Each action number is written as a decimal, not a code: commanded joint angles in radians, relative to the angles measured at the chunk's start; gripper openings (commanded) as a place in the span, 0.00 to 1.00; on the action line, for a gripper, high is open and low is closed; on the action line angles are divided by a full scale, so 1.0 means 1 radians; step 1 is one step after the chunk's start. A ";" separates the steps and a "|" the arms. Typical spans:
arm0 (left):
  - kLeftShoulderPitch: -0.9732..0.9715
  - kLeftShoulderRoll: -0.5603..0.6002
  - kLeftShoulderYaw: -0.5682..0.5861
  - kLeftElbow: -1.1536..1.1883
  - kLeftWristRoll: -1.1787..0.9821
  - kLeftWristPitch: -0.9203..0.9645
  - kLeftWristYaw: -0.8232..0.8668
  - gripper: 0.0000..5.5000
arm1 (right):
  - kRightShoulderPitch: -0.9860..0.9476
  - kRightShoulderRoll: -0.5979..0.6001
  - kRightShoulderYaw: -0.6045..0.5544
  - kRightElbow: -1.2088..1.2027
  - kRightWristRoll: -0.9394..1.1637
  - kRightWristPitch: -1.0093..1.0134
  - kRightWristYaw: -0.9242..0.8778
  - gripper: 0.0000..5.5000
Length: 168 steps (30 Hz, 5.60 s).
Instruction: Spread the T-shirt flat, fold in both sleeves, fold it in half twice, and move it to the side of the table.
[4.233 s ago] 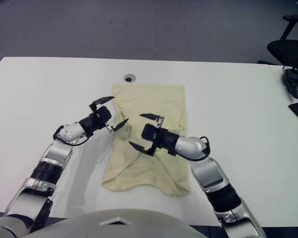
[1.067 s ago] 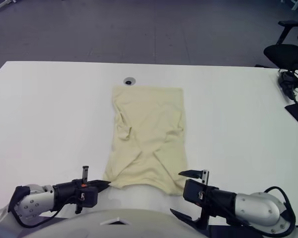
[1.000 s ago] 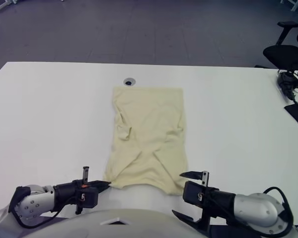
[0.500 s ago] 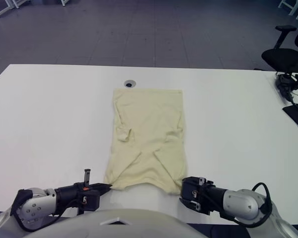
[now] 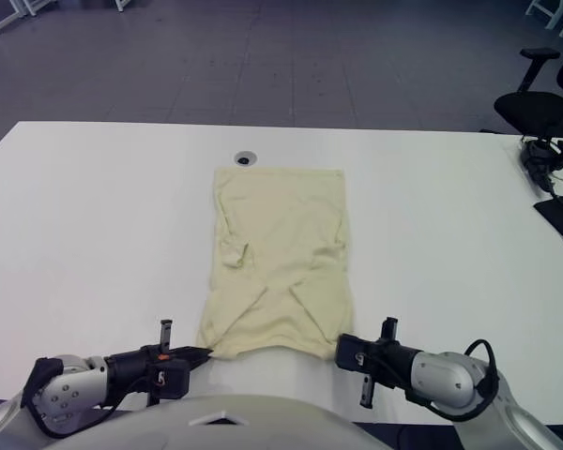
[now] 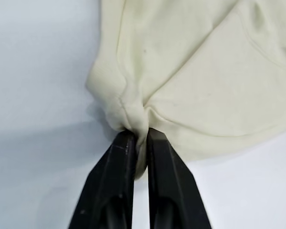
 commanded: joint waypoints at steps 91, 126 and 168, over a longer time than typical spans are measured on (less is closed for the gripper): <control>-1.028 -0.405 -0.001 1.207 -0.027 -0.330 0.283 0.00 | -1.151 0.413 0.156 1.077 0.075 -0.078 0.093 0.00; -0.901 -0.471 0.189 0.749 -0.210 -0.128 0.428 0.97 | -1.146 0.424 0.210 1.473 -0.220 -0.491 -0.097 0.93; -0.666 -0.390 -0.019 0.591 -0.031 0.009 0.255 0.98 | -0.829 0.271 0.033 0.500 0.172 -0.037 0.039 0.98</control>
